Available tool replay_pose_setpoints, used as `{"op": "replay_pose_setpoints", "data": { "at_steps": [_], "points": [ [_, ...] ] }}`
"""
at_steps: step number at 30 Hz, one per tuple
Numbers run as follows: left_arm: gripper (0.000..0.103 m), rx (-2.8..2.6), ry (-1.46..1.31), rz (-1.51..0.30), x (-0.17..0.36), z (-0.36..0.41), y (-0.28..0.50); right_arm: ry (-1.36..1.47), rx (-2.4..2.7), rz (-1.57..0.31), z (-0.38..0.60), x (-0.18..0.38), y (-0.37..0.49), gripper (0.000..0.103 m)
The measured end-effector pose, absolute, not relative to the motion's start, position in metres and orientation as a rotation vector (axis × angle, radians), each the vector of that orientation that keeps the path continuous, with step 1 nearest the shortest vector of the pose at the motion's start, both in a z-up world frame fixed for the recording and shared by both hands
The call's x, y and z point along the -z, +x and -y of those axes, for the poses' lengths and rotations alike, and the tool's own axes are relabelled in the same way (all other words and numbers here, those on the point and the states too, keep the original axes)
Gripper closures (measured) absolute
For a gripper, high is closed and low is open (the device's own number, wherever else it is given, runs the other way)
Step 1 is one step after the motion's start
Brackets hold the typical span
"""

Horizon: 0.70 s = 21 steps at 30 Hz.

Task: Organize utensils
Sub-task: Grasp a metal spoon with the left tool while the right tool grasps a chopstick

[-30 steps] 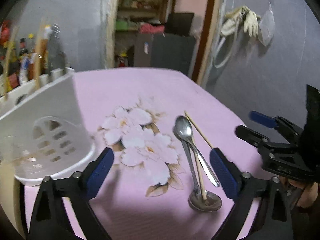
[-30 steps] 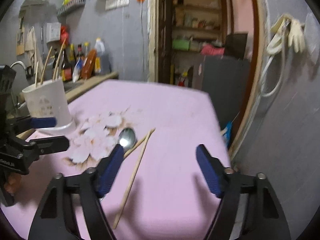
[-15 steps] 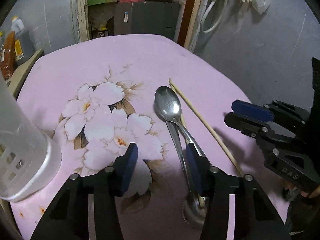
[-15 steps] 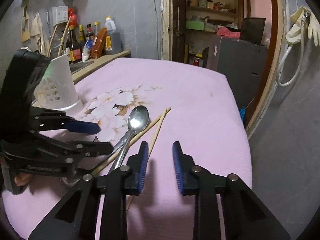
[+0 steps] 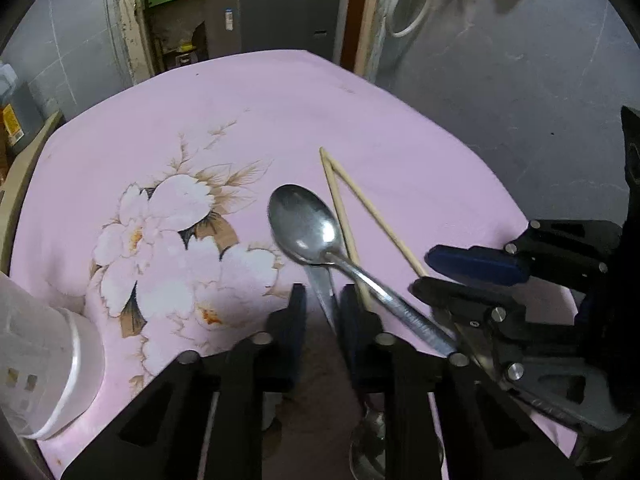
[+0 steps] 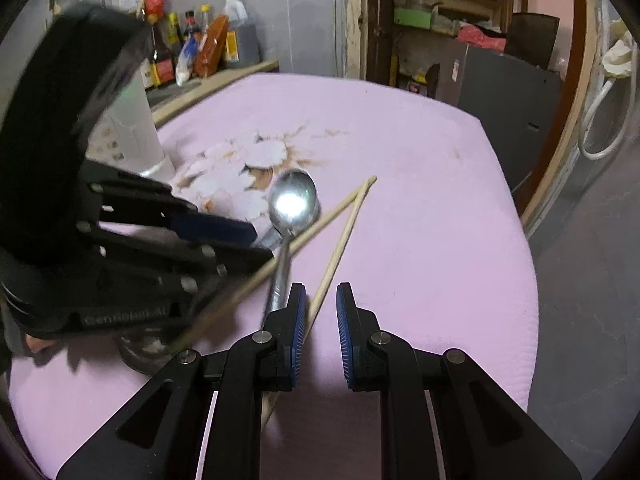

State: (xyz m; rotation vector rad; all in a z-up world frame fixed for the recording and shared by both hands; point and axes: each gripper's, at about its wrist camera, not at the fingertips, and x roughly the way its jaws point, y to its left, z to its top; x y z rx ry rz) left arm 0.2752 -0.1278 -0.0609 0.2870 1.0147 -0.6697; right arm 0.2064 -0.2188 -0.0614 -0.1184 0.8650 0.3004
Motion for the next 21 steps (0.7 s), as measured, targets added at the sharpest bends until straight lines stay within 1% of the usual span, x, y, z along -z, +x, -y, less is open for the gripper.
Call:
{"op": "replay_pose_setpoints", "data": {
  "at_steps": [2, 4, 10, 16, 21],
  "points": [
    [0.092, 0.654, 0.267, -1.035, 0.061, 0.128, 0.280, -0.127, -0.302, -0.876, 0.218, 0.063, 0.207, 0.090],
    [0.094, 0.623, 0.240, -1.062, 0.059, 0.126, 0.284, -0.145, -0.307, -0.881, 0.216, 0.064, 0.207, 0.095],
    [0.096, 0.578, 0.223, -1.080, 0.053, 0.114, 0.284, -0.212, -0.294, -0.889, 0.219, 0.063, 0.204, 0.098],
    [0.096, 0.598, 0.226, -1.130, 0.048, 0.098, 0.276, -0.225, -0.317, -0.954, 0.223, 0.062, 0.217, 0.098],
    [0.096, 0.592, 0.233, -1.161, 0.048, 0.100, 0.278, -0.202, -0.325, -0.987, 0.216, 0.062, 0.237, 0.098]
  ]
}}
